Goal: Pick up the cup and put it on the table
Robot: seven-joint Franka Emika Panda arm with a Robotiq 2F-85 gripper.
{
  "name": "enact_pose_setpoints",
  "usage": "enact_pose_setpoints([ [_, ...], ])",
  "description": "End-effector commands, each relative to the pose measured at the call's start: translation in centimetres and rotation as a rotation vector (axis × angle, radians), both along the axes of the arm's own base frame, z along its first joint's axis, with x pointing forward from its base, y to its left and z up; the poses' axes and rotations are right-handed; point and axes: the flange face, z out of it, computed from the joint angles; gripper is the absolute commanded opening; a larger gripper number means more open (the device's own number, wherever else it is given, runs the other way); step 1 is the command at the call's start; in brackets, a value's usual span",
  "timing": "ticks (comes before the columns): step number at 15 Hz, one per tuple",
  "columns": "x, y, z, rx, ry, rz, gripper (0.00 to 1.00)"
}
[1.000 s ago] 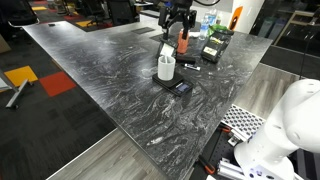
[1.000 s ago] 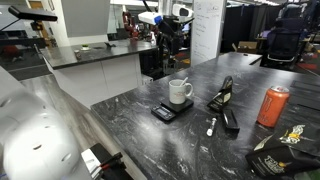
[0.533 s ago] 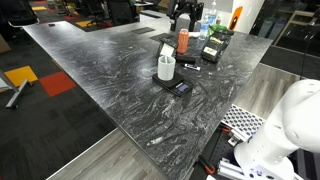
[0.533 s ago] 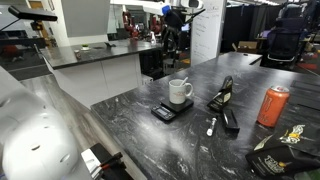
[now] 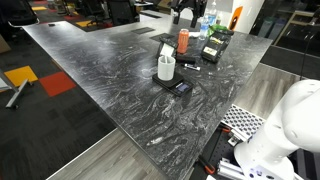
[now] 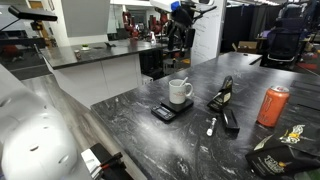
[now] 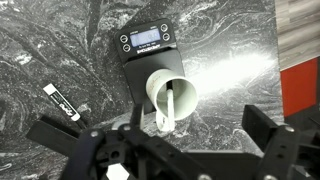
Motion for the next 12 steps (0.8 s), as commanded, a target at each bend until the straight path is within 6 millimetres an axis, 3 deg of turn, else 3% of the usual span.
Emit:
enact_pose_setpoints([
  [1, 2.2, 0.1, -0.9, 0.029, 0.037, 0.066, 1.0],
  [6, 5.6, 1.2, -4.0, -0.015, 0.088, 0.147, 1.0],
  [12, 8.5, 1.6, -6.0, -0.072, 0.129, 0.121, 1.0],
])
